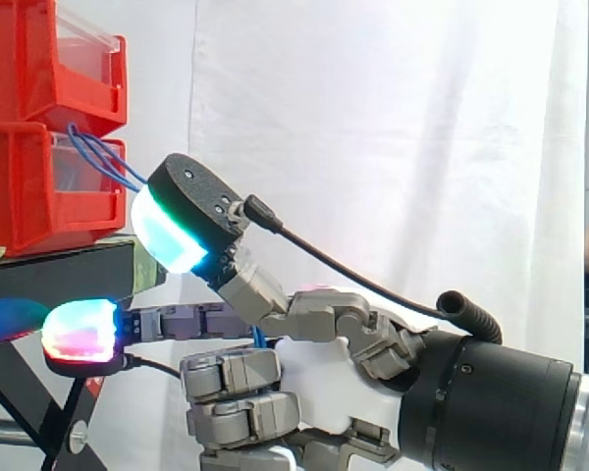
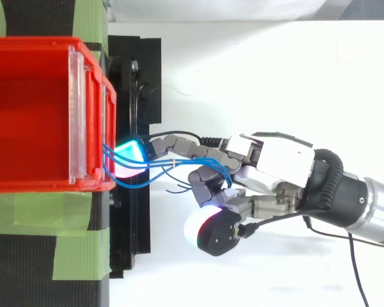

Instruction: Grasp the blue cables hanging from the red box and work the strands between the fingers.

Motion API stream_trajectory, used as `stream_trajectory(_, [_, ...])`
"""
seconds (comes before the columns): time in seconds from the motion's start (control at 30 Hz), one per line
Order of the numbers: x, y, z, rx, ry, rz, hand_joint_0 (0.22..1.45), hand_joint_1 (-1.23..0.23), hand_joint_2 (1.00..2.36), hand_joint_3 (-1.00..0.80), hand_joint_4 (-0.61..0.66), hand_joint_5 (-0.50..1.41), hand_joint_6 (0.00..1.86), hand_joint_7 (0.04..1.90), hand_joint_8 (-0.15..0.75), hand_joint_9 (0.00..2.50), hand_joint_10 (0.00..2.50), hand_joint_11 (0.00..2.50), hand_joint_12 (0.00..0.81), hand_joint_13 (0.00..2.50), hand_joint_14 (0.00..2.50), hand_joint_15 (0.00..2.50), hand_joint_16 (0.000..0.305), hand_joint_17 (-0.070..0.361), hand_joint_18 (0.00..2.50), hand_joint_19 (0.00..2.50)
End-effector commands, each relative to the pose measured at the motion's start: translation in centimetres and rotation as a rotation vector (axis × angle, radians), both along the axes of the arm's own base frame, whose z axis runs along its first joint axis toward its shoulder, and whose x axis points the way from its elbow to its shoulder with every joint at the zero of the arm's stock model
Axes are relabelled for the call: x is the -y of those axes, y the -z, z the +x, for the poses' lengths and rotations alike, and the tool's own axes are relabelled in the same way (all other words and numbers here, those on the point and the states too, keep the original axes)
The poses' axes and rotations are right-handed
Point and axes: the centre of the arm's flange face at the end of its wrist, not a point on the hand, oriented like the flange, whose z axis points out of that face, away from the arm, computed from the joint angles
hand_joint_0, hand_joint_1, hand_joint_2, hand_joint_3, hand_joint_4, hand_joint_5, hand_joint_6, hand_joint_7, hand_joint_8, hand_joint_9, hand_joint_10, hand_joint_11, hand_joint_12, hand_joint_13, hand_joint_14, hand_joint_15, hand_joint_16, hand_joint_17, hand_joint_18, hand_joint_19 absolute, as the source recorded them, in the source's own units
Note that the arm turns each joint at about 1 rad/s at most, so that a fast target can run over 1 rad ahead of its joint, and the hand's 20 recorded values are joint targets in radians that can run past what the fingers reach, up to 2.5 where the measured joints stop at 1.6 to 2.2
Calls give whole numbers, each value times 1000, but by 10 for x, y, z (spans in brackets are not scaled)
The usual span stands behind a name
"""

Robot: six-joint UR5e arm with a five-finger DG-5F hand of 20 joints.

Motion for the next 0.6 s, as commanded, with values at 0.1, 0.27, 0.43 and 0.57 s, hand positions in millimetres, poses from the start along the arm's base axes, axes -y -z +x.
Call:
stream_trajectory(0.1, [-3,1,-1,-3,-38,33,726,-546,1000,-1000,211,-202,8,728,392,647,2500,2500,432,958,2500,1571,52,117,1472,1552])
stream_trajectory(0.27, [0,5,-3,-25,-56,63,728,-546,1000,-1000,210,-202,8,729,389,646,2500,2500,435,960,2500,1572,52,117,1470,1557])
stream_trajectory(0.43, [2,7,-4,-34,-58,68,727,-546,1000,-1000,212,-199,8,728,395,650,2500,2500,428,960,2500,1593,52,118,1469,1550])
stream_trajectory(0.57, [2,7,-4,-34,-58,68,728,-546,1000,-1000,212,-198,8,727,399,654,2500,2500,428,960,2500,1594,51,116,1471,1542])
